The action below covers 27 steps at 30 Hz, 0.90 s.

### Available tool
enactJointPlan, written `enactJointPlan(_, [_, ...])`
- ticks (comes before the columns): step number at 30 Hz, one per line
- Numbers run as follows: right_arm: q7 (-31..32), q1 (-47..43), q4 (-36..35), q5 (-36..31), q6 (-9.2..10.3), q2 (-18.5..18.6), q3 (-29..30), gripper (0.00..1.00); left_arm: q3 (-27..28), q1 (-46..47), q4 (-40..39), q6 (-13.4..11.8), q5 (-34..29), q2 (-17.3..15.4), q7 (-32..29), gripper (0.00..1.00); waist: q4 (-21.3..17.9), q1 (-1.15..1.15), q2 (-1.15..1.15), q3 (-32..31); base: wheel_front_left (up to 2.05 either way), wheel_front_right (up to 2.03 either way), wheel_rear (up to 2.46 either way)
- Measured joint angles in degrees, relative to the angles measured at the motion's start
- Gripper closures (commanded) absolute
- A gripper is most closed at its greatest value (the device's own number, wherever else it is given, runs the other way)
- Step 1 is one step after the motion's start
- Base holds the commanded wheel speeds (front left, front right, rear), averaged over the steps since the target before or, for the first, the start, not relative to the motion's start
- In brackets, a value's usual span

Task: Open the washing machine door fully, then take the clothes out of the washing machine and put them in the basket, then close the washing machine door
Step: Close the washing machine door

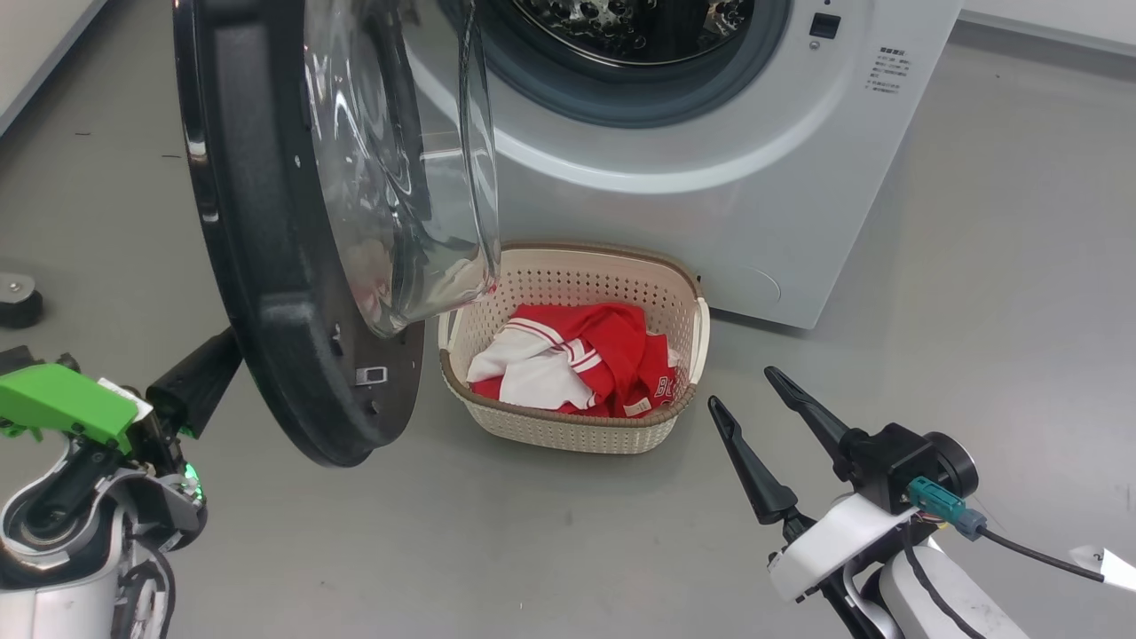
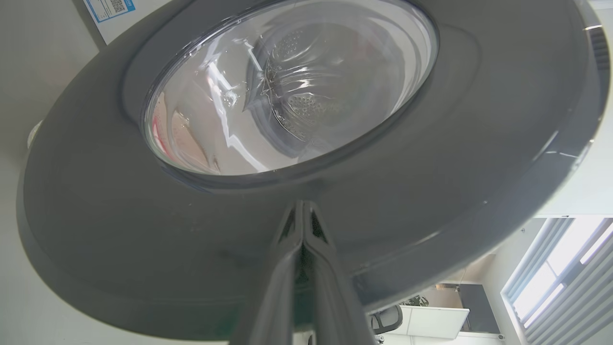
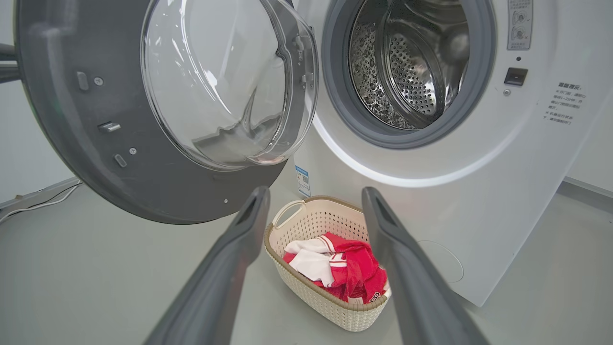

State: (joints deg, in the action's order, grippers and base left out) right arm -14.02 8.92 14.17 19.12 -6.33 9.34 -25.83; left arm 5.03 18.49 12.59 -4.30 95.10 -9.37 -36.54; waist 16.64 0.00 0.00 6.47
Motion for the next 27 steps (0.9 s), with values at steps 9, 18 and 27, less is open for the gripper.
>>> enactJointPlan(9, [-0.16, 0.42, -0.02, 0.0, -0.01, -0.03, -0.21, 0.0, -1.77, -1.66, -3.05, -0.02, 1.36, 2.2, -1.86, 1.0, -2.83, 0.0, 0.0, 0.72, 0.0, 0.0, 0.0])
enactJointPlan(18, [-0.16, 1.42, -0.05, 0.0, -0.01, -0.02, -0.15, 0.0, -2.98, -2.85, -5.17, -0.46, 2.65, 4.22, -2.23, 1.0, -6.78, 0.0, 0.0, 1.75, 0.0, 0.0, 0.0])
enactJointPlan(27, [-0.16, 2.23, -0.12, 0.04, -0.02, -0.57, -0.05, 0.0, -3.22, -3.15, -6.15, -0.98, 2.74, 5.12, -1.42, 1.0, -11.82, 0.0, 0.0, 3.22, 0.0, 0.0, 0.0])
